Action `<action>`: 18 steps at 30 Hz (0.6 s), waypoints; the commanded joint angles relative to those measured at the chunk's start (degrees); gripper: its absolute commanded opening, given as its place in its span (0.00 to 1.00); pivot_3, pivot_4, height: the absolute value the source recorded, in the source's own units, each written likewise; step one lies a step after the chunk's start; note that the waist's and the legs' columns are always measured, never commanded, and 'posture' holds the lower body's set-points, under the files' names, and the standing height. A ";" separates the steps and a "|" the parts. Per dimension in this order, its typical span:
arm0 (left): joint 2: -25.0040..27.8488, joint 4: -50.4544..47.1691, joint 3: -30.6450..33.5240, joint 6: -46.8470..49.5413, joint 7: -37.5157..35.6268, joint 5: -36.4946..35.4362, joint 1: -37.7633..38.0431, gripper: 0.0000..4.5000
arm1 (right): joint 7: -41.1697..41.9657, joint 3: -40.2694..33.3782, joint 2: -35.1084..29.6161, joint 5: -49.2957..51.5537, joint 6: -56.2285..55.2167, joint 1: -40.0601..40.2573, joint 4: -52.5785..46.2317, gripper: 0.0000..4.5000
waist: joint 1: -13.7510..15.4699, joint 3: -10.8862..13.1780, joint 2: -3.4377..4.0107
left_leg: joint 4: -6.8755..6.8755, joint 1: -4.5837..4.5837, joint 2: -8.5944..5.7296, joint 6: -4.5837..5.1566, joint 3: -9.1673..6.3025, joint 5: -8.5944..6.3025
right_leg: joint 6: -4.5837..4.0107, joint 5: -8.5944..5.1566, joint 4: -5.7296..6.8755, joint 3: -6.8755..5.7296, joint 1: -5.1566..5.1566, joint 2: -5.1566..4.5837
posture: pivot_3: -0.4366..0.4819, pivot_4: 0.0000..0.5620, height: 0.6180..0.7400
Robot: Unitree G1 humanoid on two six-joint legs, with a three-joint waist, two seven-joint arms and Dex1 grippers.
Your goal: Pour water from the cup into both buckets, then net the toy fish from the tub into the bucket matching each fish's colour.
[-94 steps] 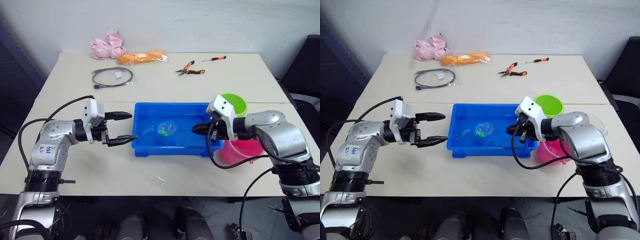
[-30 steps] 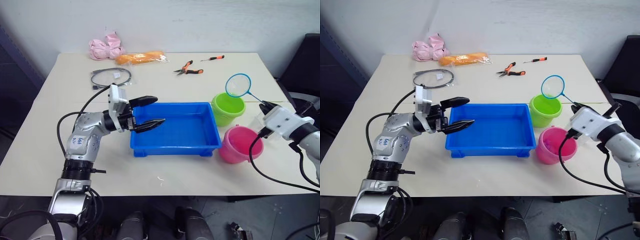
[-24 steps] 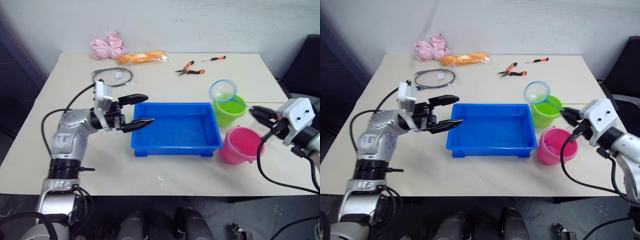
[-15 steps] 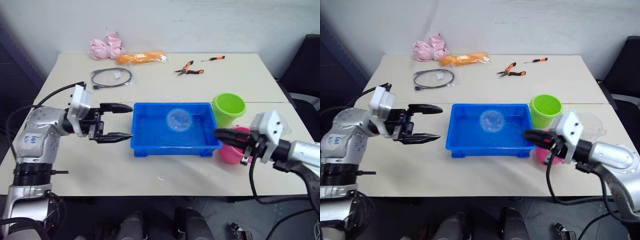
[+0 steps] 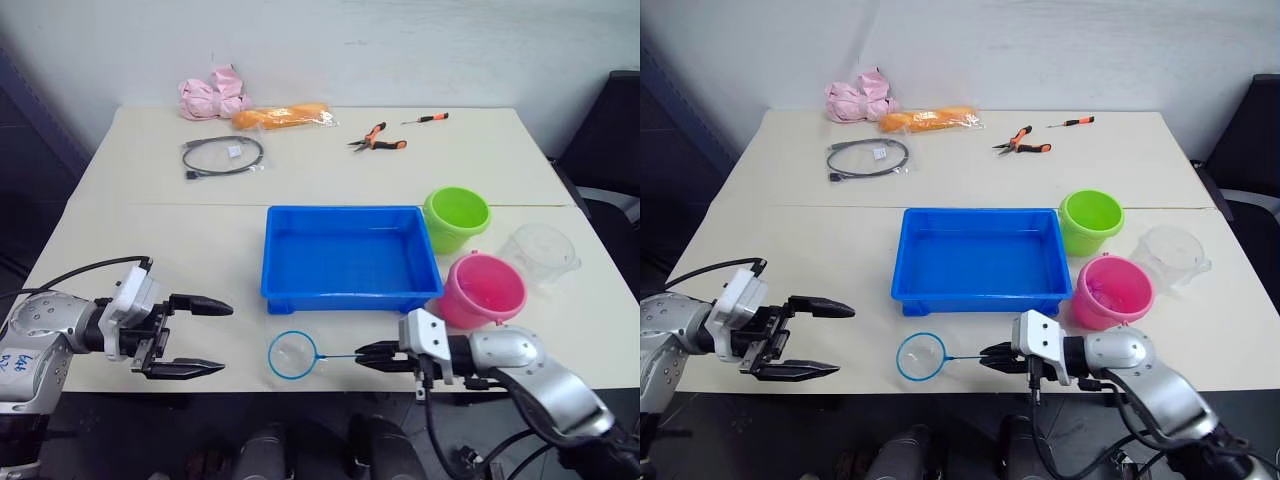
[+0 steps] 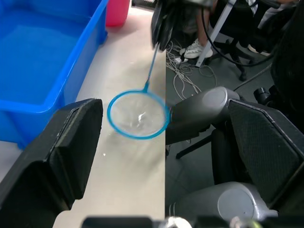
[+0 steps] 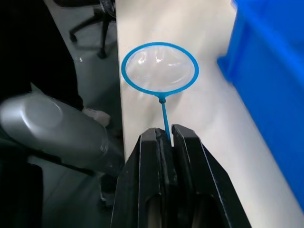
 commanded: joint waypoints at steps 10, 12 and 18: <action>2.60 -2.35 2.85 3.11 2.47 -1.22 2.16 1.00 | 0.86 1.17 8.52 -6.92 -11.02 -7.66 15.81 0.19 | -0.20 0.00 0.00 | 0.00 -0.01 0.17 -0.18 0.16 0.01 | -0.17 -0.10 0.42 0.05 -0.20 0.11 | 0.48 0.27 1.00; 2.66 -2.14 3.16 3.29 2.59 -1.30 2.02 1.00 | 0.96 0.77 8.33 -7.15 -11.63 -7.43 14.68 0.37 | -0.15 0.00 0.00 | 0.00 -0.02 0.17 -0.19 0.17 0.02 | -0.22 -0.12 0.43 0.06 -0.24 0.11 | 0.48 0.27 1.00; 2.64 -1.28 3.99 3.34 2.92 -1.03 2.18 1.00 | 0.19 -3.42 4.57 -6.30 -12.76 -4.08 6.81 0.99 | -0.05 0.00 0.00 | 0.00 -0.02 0.17 -0.22 0.17 0.00 | -0.23 -0.13 0.54 0.06 -0.27 0.11 | 0.48 0.27 1.00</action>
